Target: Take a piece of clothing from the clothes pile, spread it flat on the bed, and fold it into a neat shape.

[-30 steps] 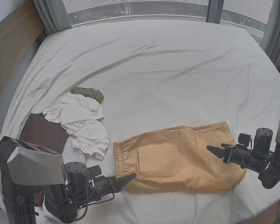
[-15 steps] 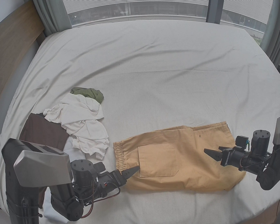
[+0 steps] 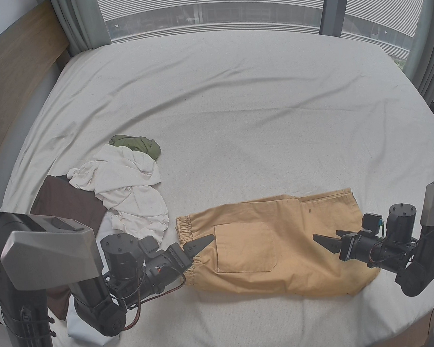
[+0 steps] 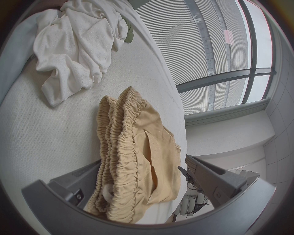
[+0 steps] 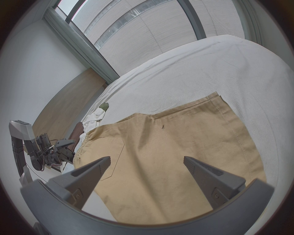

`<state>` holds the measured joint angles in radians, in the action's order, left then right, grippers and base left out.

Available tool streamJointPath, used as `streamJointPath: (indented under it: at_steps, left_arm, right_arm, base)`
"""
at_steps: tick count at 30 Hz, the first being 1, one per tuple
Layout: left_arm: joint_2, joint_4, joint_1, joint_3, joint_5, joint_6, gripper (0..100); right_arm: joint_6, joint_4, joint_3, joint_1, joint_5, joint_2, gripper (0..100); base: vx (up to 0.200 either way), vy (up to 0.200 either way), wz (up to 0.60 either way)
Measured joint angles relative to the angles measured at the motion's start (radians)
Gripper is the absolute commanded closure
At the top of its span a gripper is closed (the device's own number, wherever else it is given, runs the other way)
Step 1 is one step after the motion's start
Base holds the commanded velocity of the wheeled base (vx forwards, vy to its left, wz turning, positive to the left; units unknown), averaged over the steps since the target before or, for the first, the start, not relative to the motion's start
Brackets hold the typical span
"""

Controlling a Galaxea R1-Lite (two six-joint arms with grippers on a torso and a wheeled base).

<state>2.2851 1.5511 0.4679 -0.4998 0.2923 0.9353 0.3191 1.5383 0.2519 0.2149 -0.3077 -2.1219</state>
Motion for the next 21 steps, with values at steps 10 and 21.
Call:
streamJointPath:
  at_steps: [10,21]
  left_arm:
    - [0.011,0.001,0.001,-0.007,-0.005,-0.002,100]
    - [-0.020,-0.005,-0.023,0.053,-0.006,-0.059,100]
  right_arm:
    - [0.000,0.000,-0.001,0.006,0.000,-0.006,0]
    - [0.000,0.000,-0.005,0.008,0.000,-0.017,0]
  base:
    - [0.000,0.000,0.00]
    - [0.000,0.000,0.00]
